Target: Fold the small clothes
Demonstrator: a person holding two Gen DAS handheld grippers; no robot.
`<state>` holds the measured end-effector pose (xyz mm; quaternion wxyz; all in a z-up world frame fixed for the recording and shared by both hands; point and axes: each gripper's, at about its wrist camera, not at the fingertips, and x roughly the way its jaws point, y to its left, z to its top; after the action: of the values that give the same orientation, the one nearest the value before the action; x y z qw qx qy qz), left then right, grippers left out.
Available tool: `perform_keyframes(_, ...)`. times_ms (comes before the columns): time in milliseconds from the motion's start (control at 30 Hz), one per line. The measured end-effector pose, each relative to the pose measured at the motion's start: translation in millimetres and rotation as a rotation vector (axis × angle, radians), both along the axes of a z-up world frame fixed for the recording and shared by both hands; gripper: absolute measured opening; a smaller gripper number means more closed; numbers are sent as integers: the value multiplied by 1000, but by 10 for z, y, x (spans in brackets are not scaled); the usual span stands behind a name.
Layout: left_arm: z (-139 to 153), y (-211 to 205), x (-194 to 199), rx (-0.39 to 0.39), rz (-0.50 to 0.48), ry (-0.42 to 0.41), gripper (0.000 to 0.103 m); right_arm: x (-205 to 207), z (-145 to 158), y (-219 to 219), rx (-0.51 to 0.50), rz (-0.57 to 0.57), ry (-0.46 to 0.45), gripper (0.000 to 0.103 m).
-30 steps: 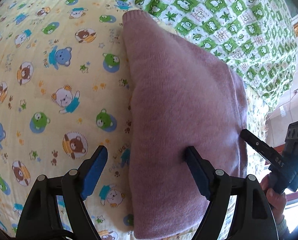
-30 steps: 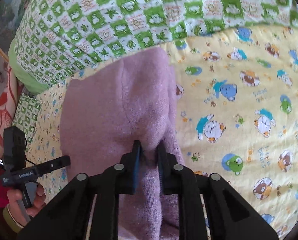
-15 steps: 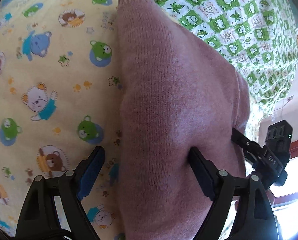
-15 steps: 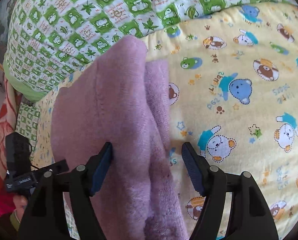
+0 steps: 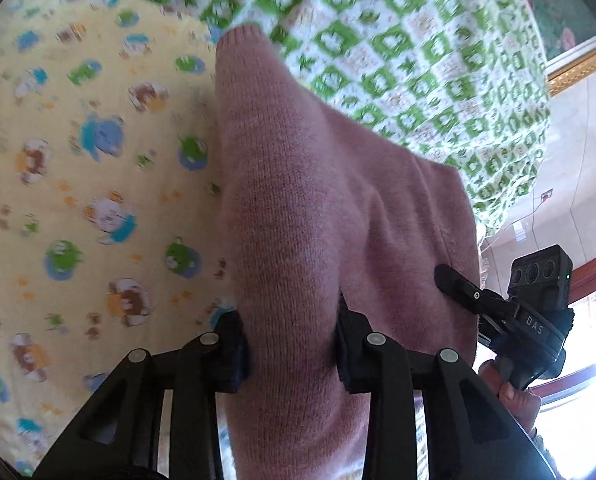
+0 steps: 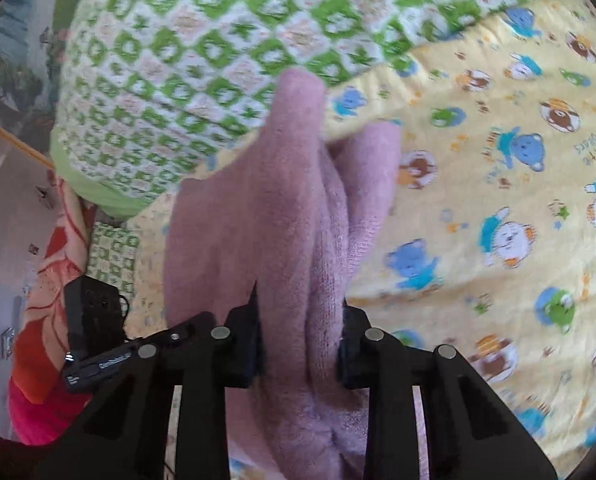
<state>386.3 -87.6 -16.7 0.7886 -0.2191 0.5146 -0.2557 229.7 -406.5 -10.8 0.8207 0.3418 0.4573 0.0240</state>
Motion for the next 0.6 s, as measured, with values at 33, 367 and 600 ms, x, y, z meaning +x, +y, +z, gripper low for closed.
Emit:
perform_keyframes(33, 90, 101, -54, 4, 7, -17, 33, 2, 57, 88, 3, 11, -11, 30)
perform_keyframes(367, 363, 1390, -344, 88, 106, -65, 33, 384, 10, 1096, 174, 133, -69, 30)
perform_keyframes(600, -110, 1944, -337, 89, 165, 11, 35, 762, -424, 1617, 172, 223, -10, 30)
